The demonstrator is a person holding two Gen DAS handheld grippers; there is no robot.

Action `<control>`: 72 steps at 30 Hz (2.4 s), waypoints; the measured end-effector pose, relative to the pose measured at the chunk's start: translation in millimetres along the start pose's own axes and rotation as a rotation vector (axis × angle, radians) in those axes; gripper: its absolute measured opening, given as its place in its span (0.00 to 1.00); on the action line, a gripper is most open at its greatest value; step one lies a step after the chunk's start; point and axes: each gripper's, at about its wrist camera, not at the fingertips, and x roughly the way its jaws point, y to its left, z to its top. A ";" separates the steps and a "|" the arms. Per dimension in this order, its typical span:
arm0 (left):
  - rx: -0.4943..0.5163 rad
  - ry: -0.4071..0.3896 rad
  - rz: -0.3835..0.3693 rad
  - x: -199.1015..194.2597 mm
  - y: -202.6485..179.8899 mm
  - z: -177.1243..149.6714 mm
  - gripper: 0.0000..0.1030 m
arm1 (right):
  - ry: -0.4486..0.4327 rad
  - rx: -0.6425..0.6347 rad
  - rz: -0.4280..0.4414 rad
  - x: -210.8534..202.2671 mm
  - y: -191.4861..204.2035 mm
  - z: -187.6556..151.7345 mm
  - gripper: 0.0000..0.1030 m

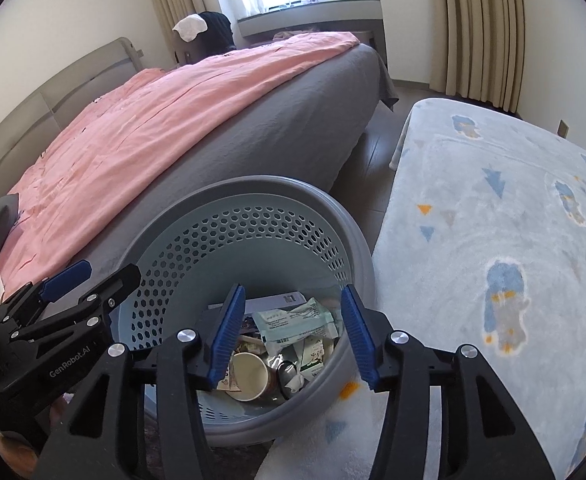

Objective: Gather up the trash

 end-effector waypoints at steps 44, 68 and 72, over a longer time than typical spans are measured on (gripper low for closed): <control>0.001 -0.001 0.025 -0.6 2.0 -3.1 0.79 | -0.018 0.025 -0.115 0.5 -2.3 -8.6 0.66; -0.023 0.011 0.036 2.2 7.1 -3.4 0.80 | -0.018 0.031 -0.116 0.2 -1.0 -8.0 0.67; -0.024 0.008 0.038 2.0 7.1 -3.0 0.80 | -0.020 0.028 -0.117 0.9 -1.0 -8.6 0.67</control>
